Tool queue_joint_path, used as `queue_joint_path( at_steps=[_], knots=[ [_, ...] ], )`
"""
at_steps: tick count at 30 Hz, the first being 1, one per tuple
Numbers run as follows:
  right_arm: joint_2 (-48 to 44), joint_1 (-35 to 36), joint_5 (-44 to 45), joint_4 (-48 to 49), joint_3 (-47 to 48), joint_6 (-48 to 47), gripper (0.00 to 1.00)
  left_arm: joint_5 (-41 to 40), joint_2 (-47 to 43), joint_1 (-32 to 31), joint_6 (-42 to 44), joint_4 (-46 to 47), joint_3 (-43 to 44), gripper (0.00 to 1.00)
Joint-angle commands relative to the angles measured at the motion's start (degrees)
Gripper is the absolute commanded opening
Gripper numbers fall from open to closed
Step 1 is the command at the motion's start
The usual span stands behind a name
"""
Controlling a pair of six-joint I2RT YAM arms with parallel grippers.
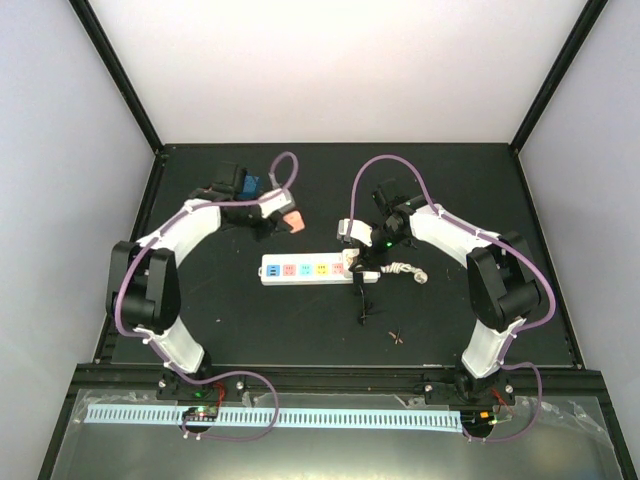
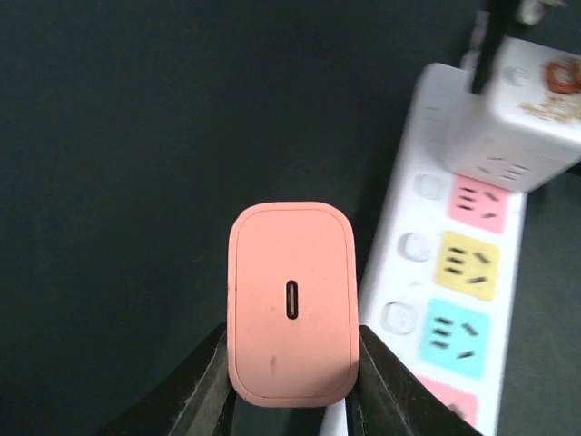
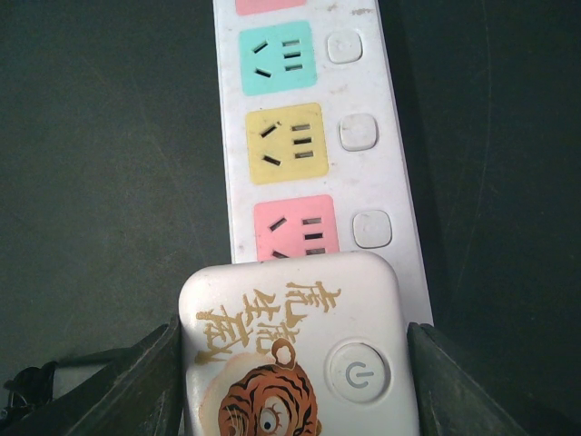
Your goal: Pull the plug off the socket
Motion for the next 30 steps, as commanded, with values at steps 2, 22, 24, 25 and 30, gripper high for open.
queue_joint_path(
  at_steps=[2,22,24,25,30],
  knots=[
    [2.5,0.6,3.3,1.2,-1.2,0.6,0.33,5.7,1.8,8.7,-8.1,-1.3,5.2,0.17],
    [3.2,0.9,3.6,1.4,-0.1,1.8,0.34,7.4,11.8,25.8,-18.1,-3.9,8.7,0.18],
    [3.3,0.8,3.7,1.4,0.0,1.9,0.34,7.3,13.2,25.8,-19.3,-4.8,9.6,0.18],
    [3.3,0.8,3.8,1.4,0.0,2.0,0.34,7.5,14.1,25.8,-19.7,-5.7,10.2,0.19],
    [3.3,0.9,3.8,1.4,0.2,2.3,0.34,7.5,17.2,25.8,-21.7,-6.9,12.0,0.20]
  ],
)
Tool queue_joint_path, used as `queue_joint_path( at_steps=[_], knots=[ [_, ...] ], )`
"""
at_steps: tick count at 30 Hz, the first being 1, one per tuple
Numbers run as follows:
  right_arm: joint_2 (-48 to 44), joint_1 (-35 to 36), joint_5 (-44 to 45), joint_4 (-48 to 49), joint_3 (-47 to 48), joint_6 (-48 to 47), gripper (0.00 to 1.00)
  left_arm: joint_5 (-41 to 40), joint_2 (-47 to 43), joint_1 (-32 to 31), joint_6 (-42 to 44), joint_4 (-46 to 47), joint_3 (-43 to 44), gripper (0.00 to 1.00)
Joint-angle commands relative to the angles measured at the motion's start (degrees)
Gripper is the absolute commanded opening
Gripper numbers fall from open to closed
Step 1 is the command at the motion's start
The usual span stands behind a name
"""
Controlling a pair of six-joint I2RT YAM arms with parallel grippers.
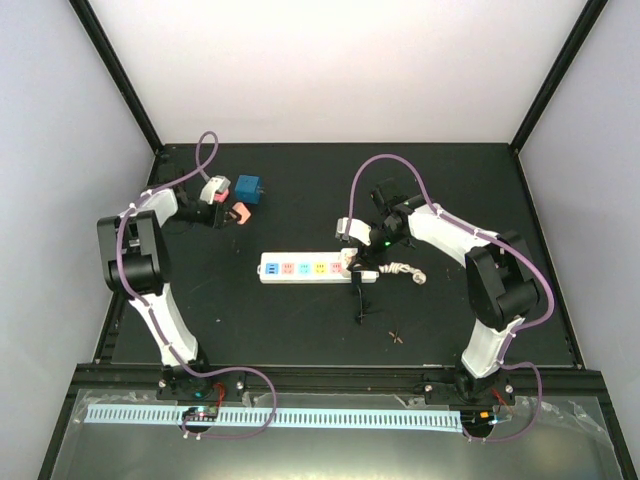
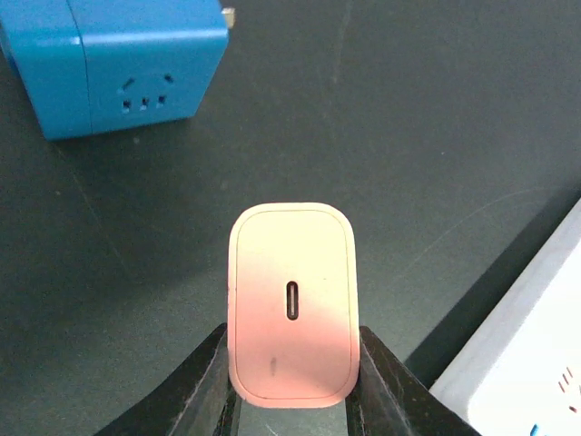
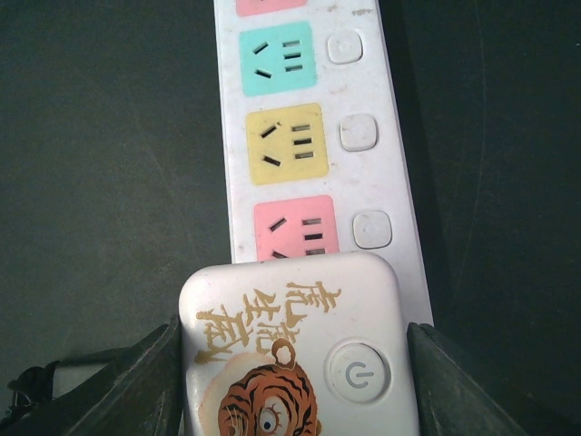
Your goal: Pull the plug off the socket
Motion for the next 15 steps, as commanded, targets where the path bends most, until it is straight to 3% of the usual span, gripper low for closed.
queue_joint_path(
  at_steps=[1,8,15],
  knots=[
    [2.9,0.6,3.7,1.0,-0.2,0.7,0.34,1.9,2.6,0.5,-3.0,-2.6,3.8,0.20],
    [3.0,0.7,3.7,1.0,-0.1,1.0,0.33,1.7,8.5,0.5,-3.3,-8.8,9.5,0.22],
    [3.0,0.7,3.4,1.3,-0.2,1.4,0.33,-0.5,9.9,0.5,-5.7,-7.4,10.1,0.27]
  ],
)
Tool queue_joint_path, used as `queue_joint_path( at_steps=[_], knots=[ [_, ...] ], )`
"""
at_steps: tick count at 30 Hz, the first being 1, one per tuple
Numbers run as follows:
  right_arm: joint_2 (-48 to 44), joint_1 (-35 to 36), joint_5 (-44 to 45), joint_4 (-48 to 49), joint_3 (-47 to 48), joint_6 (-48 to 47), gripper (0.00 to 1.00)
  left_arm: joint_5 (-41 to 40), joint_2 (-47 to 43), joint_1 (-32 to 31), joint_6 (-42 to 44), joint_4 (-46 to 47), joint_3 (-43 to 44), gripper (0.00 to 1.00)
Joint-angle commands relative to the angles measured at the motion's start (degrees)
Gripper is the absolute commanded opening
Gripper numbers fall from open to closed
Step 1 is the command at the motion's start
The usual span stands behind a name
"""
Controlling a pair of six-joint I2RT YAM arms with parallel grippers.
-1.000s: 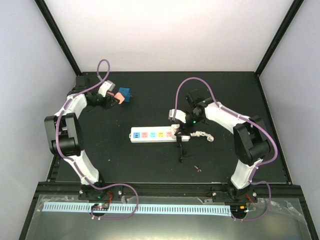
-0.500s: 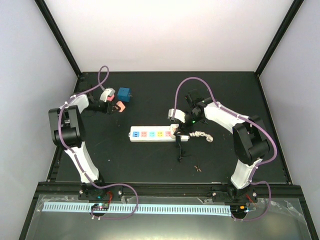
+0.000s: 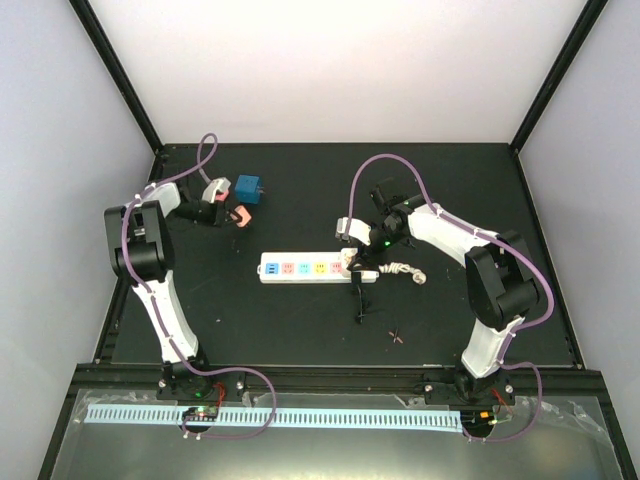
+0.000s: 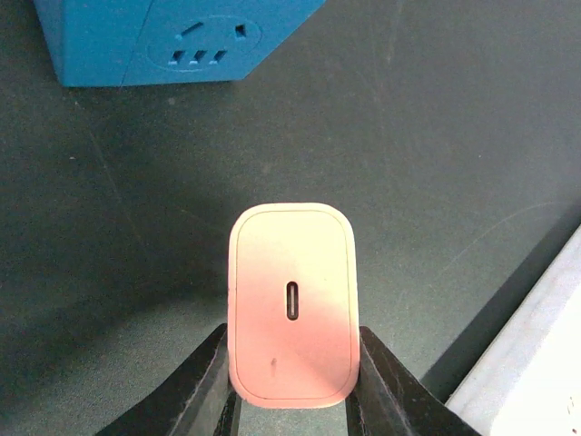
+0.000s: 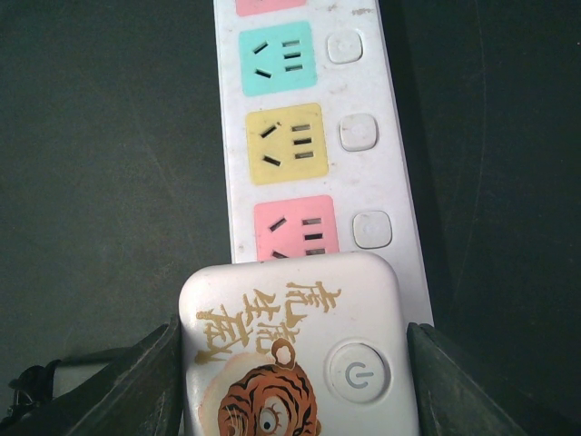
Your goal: Pull the plug off the socket
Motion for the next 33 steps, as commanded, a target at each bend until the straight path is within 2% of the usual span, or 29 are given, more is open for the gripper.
queue_joint_path(
  at_steps=[1,8,18,23,33],
  knots=[
    [2.8,0.6,3.5,1.4,-0.4,1.2,0.33,-1.1,0.7,0.4,-2.2,-0.7,2.3,0.28],
    [2.9,0.7,4.0,2.0,-0.4,2.2,0.30,-3.9,1.3,0.4,-3.6,-0.2,3.0,0.49],
    [2.2,0.6,5.3,1.9,-1.0,4.7,0.23,-8.7,-2.6,0.4,-5.4,4.5,-0.4,0.66],
    [1.4,0.3,7.8,3.9,-2.4,8.5,0.21,-8.7,-8.4,0.3,-6.3,9.4,-4.6,0.71],
    [-0.4,-0.2,15.1,10.4,-5.2,21.0,0.19,-8.3,-17.8,-4.3,-6.1,15.7,-10.9,0.72]
  ],
)
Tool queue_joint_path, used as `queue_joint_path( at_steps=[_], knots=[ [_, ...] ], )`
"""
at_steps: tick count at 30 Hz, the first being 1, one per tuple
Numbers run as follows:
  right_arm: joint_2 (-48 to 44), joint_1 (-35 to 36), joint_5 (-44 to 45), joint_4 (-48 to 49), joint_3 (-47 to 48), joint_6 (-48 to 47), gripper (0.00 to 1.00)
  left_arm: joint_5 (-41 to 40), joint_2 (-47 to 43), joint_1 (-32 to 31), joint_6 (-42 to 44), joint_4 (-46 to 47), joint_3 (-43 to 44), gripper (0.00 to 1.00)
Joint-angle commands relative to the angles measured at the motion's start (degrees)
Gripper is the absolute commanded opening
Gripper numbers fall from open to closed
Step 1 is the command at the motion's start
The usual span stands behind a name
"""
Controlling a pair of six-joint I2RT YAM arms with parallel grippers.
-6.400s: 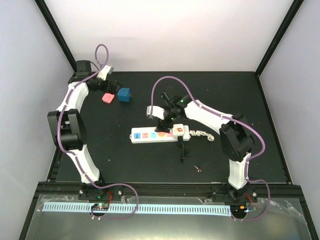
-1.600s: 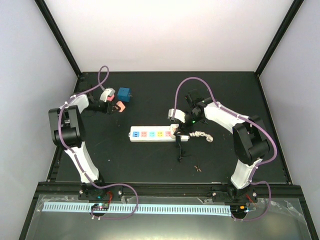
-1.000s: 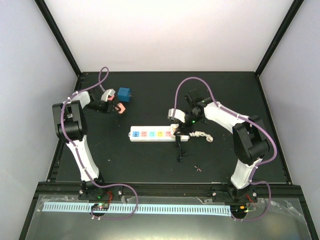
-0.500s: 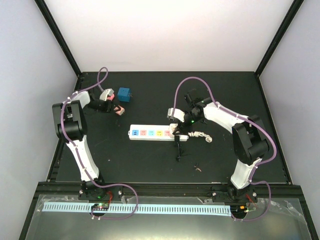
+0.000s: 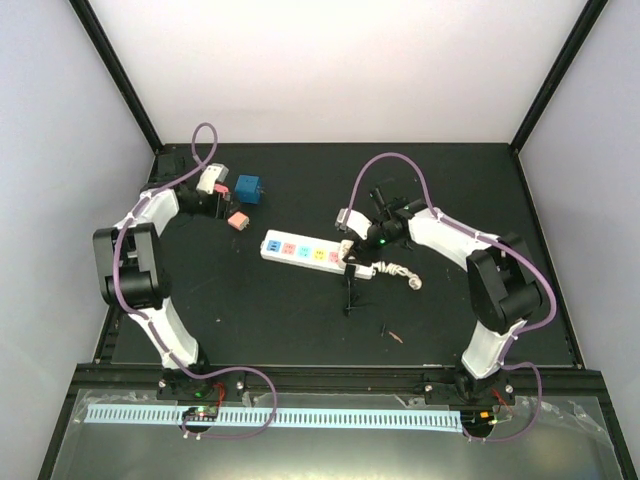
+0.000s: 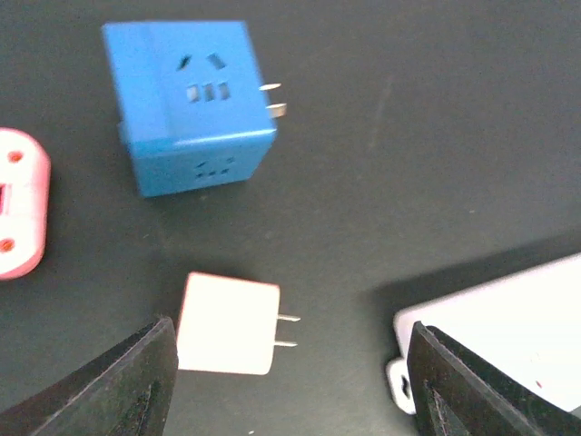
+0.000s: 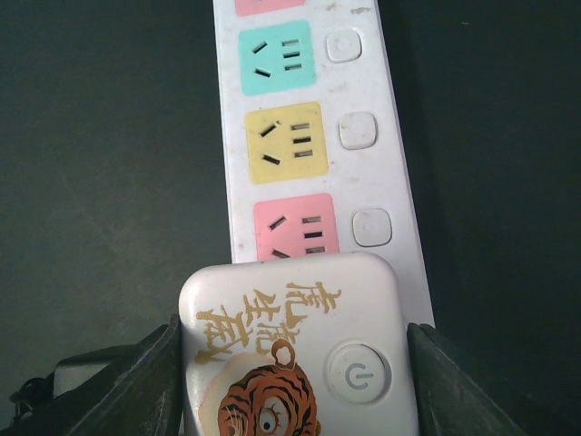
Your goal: Pull the plug off the socket
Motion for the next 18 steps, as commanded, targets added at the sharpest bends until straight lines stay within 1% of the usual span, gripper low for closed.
queue_joint_path(
  at_steps=[1,5,8,15,18],
  knots=[
    [0.7,-0.6,12.3,3.8,-3.2,9.0,0.19,0.4,-4.6,-3.1,-0.6,5.0,-3.1,0.72],
    [0.4,-0.6,16.0,7.3,-4.2,14.1,0.17,0.2,-7.3,-5.7,-0.6,6.8,-5.8,0.72],
    [0.9,-0.6,17.5,8.8,-3.9,17.2,0.14,0.2,-9.1,-8.0,0.0,7.6,-7.5,0.72],
    [2.6,-0.6,20.3,10.9,-2.7,24.8,0.13,-0.5,-13.1,-14.5,2.2,10.0,-12.6,0.73],
    [2.9,-0.6,20.9,11.9,-2.3,28.2,0.13,-0.1,-14.5,-17.9,1.8,12.2,-14.7,0.73]
  ],
)
